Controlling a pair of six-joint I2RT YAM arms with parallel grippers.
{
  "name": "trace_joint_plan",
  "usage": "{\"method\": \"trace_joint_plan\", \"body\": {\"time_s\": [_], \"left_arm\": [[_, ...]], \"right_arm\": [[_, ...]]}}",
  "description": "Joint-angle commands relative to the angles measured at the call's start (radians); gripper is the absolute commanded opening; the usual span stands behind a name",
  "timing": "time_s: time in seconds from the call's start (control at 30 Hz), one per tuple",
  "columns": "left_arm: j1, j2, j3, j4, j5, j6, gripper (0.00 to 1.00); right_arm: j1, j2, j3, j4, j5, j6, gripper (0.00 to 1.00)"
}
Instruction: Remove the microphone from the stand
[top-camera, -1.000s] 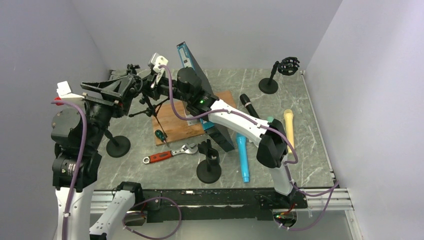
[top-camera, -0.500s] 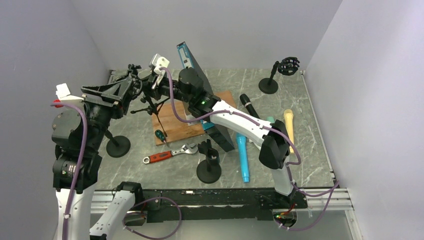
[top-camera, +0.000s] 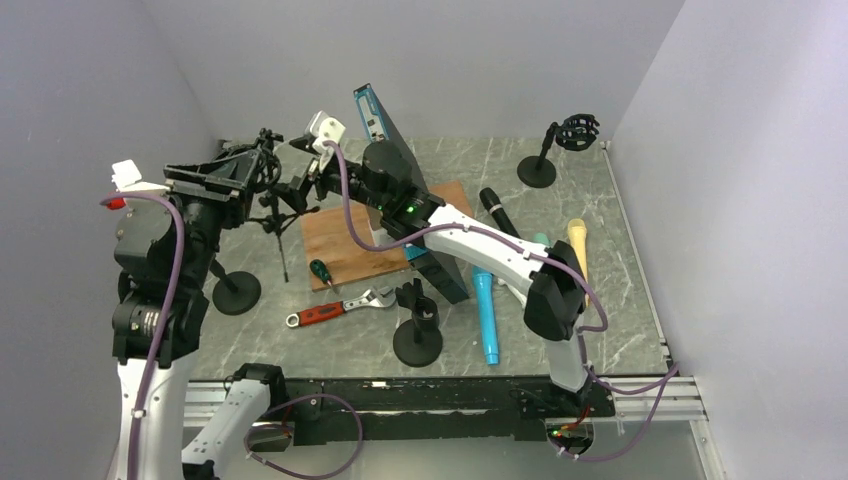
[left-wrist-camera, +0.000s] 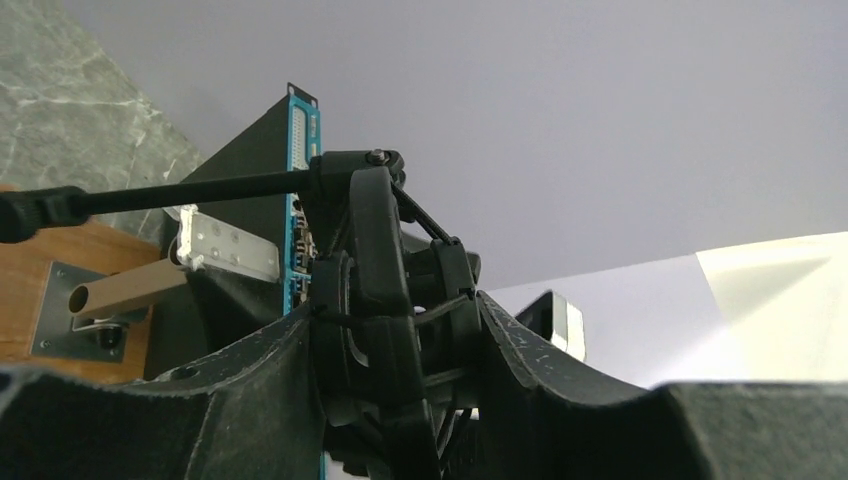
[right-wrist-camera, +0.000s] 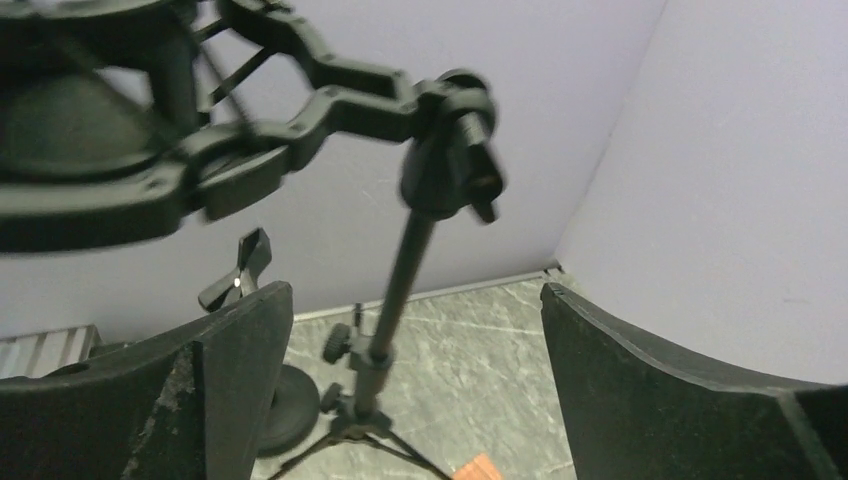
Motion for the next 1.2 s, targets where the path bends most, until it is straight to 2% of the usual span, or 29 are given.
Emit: {"method": "trace_joint_plan", "body": {"time_s": [0.0,0.13,0.27,0.43,0.53,0.63,0.9,1.03,1.17], "left_arm": [[0.030,0.032,0.042,0.078,-0.021,-0.030,0.53],[0.096,0.073,0.021,0.137,0.060,-0.053,0.55],[0.159,0.126,0.030,0.177,0.101,-0.051,0.55],[0.219,0.201,0.034,0.247,0.165,-0.060,0.53],[0.267,0.252,0.026,0.297,0.206,-0.062,0.50],[0.315,0.317,0.020,0.360,0.269,-0.070,0.41],[0.393,0.571,0.133,0.536,0.427,-0.094,0.36],[0.423,0.709,0.189,0.669,0.441,-0.122,0.36],[0.446,0.870,0.277,0.839,0.501,-0.204,0.31]], "right_arm": [[0.002,-0.115,-0.085,0.062,0.035,-0.024,0.97],[-0.005,-0.203,-0.194,0.042,0.105,-0.027,1.00],[-0.046,-0.333,-0.315,0.061,0.070,0.052,1.00],[-0.063,-0.475,-0.423,0.048,0.059,0.060,1.00],[-0.078,-0.556,-0.487,0.031,0.056,0.062,1.00],[-0.085,-0.647,-0.562,0.018,0.077,0.047,1.00],[-0.096,-0.854,-0.725,-0.030,0.165,-0.001,1.00],[-0.099,-0.926,-0.791,-0.067,0.201,-0.013,1.00],[-0.102,-0.976,-0.844,-0.100,0.245,-0.015,1.00]]}}
